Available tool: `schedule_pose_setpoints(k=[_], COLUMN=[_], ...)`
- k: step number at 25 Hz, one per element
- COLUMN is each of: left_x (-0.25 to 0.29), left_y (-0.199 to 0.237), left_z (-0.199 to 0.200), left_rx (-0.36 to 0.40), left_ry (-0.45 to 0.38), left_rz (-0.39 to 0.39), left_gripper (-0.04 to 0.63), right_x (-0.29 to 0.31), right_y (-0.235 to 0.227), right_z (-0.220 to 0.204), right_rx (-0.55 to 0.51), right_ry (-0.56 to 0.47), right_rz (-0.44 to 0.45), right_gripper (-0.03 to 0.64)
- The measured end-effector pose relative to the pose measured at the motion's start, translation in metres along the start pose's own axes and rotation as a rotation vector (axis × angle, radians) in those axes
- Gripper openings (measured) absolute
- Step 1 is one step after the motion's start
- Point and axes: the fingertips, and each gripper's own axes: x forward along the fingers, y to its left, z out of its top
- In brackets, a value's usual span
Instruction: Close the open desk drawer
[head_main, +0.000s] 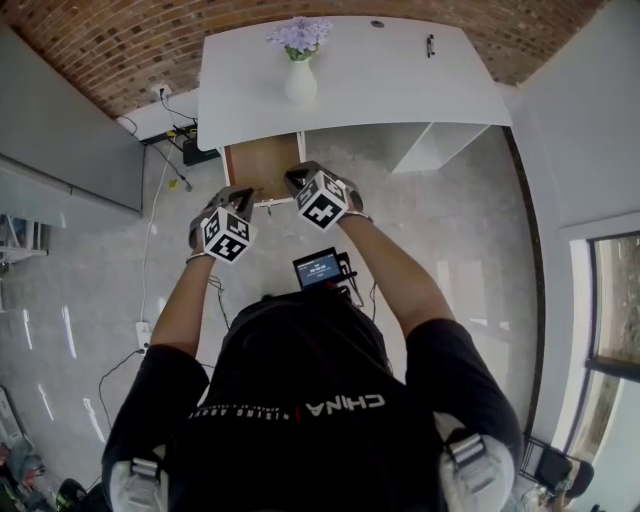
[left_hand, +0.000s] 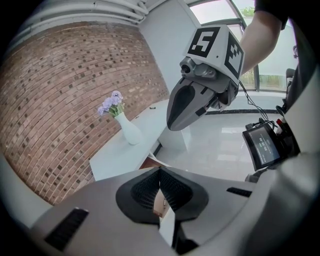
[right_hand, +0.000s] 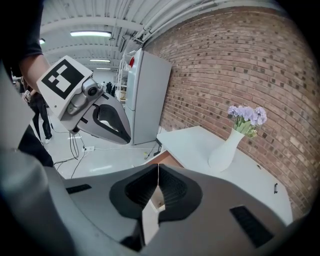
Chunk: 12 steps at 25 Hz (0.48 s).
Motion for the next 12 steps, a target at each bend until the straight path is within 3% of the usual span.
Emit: schedule_pose_setpoints(k=[12], left_x=[0.0046], left_y=[0.0056], left_z=[-0.0007], left_rx=[0.006], left_ry=[-0.001], left_rz=[-0.016], left_gripper=[0.011], right_x=[0.0028], right_y=[-0.004], right_z=[0.0011], right_rx=[-0.003], right_ry=[0.011], right_rz=[-0.003], right_gripper=[0.015])
